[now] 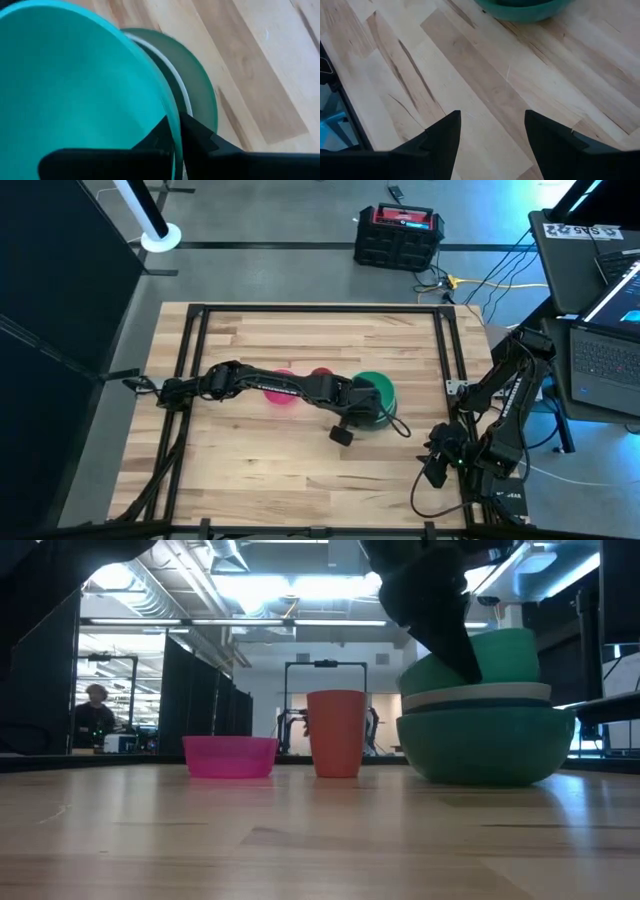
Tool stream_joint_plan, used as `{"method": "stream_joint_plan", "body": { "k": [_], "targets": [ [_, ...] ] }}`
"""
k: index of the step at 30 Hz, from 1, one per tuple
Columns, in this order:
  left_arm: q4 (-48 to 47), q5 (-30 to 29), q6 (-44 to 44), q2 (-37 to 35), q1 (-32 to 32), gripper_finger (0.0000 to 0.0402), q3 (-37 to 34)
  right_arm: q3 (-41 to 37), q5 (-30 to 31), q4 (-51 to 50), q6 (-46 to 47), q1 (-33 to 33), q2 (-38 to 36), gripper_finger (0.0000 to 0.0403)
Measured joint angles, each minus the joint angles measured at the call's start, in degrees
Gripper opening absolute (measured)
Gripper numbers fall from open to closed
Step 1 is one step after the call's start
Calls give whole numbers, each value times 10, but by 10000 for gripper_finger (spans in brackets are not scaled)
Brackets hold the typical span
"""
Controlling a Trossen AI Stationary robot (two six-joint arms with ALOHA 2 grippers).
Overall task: Nest bowls inside each other
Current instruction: Stack the light green bowl on top of the white bowl, then stack the pink bowl on top of the light green bowl
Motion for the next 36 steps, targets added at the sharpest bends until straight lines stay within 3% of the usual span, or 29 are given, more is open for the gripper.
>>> {"method": "stream_joint_plan", "body": {
  "k": [16, 34, 36],
  "targets": [
    [-11, 0, 11, -1, 1, 10, 0, 0, 0, -10, -2, 0, 0, 209],
    [-14, -5, 44, -18, 3, 84, 35, 0, 0, -14, -2, 0, 0, 209],
    [-52, -18, 48, -27, 5, 84, 35, 0, 0, -13, -2, 0, 0, 209]
  ]
}}
